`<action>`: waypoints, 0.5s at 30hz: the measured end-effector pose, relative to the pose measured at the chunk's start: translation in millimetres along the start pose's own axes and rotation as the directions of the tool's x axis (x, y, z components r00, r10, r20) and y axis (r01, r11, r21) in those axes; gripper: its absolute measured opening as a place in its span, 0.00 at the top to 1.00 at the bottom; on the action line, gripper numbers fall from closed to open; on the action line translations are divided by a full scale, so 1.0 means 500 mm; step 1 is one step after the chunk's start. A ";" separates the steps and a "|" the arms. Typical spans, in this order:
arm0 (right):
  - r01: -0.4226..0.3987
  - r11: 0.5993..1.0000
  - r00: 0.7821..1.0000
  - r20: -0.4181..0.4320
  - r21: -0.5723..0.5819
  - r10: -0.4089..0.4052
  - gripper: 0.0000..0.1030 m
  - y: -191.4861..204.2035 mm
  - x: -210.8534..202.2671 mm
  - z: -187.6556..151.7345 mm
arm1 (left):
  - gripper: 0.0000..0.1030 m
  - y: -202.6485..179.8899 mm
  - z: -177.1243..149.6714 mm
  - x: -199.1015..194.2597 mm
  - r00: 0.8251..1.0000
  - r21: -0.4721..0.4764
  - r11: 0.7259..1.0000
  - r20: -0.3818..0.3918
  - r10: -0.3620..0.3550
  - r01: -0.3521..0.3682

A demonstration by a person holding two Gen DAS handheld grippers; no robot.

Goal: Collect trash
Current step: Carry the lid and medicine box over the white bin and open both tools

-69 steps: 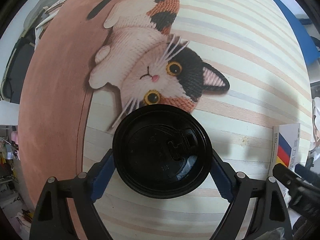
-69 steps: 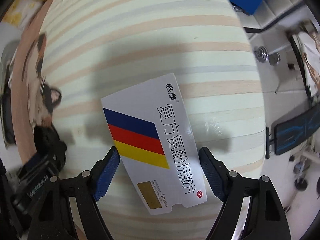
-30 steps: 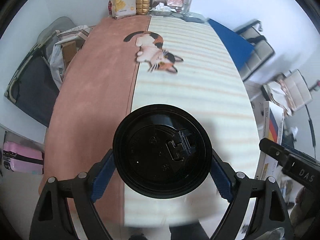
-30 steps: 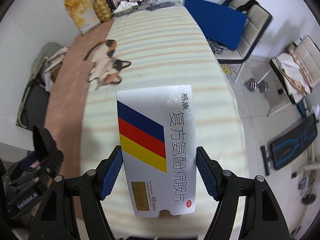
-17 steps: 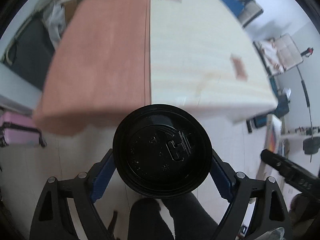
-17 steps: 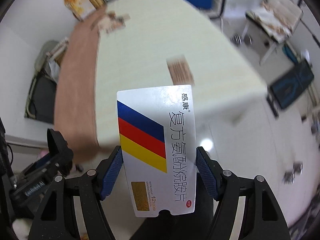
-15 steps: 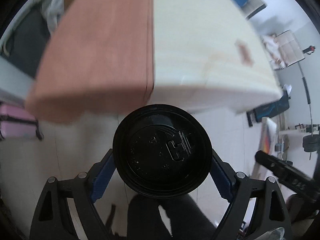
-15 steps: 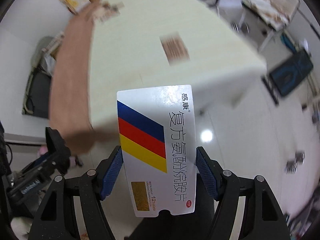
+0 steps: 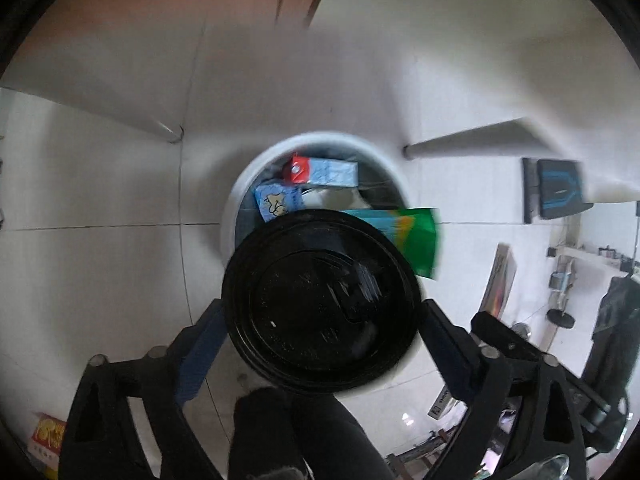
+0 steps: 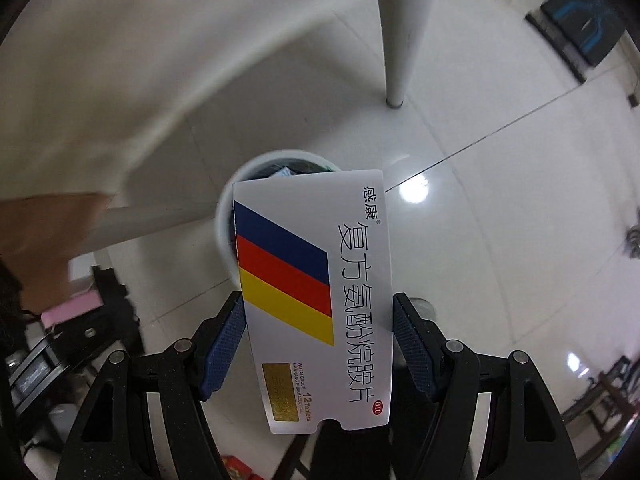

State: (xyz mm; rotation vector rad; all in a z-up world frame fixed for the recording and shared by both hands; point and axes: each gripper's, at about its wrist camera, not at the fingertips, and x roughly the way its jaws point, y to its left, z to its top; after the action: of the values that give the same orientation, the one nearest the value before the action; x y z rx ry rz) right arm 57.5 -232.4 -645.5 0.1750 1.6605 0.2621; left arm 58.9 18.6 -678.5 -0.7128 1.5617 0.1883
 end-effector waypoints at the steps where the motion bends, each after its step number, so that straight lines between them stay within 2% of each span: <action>1: -0.013 1.000 1.000 -0.002 -0.003 0.013 0.28 -0.003 0.038 0.006 | 0.04 0.012 0.004 0.035 1.000 0.005 1.000 -0.005 0.020 -0.020; 5: -0.027 0.999 0.999 0.022 -0.046 0.028 0.28 0.007 0.139 0.029 | 0.04 0.066 -0.003 0.101 0.998 -0.005 0.998 -0.014 0.055 -0.055; 10: -0.024 0.997 1.000 0.016 -0.069 0.025 0.27 0.020 0.209 0.040 | 0.04 0.093 -0.024 0.098 0.991 0.005 0.991 0.021 0.132 -0.132; 11: -0.023 0.997 0.999 0.021 -0.071 0.024 0.24 0.022 0.211 0.044 | 0.04 0.096 -0.032 0.088 0.988 0.000 0.989 0.040 0.147 -0.147; 12: -0.027 0.997 0.999 0.028 -0.073 0.029 0.11 0.022 0.210 0.041 | 0.04 0.107 -0.034 0.087 0.986 -0.005 0.987 0.053 0.158 -0.158; 13: -0.031 0.997 0.999 0.032 -0.073 0.033 0.03 0.028 0.204 0.066 | 0.04 0.111 -0.040 0.076 0.982 -0.015 0.984 0.069 0.176 -0.175; 15: -0.045 0.996 0.998 0.048 -0.083 0.049 0.03 0.032 0.199 0.065 | 0.04 0.114 -0.054 0.054 0.974 -0.030 0.978 0.088 0.206 -0.205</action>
State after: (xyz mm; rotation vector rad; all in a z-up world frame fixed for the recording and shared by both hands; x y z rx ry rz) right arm 78.4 -188.1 -739.4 0.1581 1.5943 0.3586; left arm 6.4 40.6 -716.8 -0.5498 1.5470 0.3857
